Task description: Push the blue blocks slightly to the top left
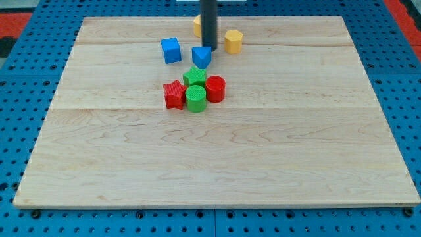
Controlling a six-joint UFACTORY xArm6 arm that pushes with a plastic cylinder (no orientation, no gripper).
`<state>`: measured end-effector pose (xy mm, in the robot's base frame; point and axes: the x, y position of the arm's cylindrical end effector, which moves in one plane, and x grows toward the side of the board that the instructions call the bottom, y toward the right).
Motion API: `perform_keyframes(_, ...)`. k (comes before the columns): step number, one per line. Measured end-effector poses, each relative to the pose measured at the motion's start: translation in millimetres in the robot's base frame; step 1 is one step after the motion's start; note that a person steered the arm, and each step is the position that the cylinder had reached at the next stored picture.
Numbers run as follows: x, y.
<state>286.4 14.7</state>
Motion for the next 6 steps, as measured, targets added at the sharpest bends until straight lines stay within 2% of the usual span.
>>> perform_keyframes(1,28,42)
perform_keyframes(2,32,-25)
perform_keyframes(3,7,-102)
perform_keyframes(4,4,-168)
perform_keyframes(6,-19,-120)
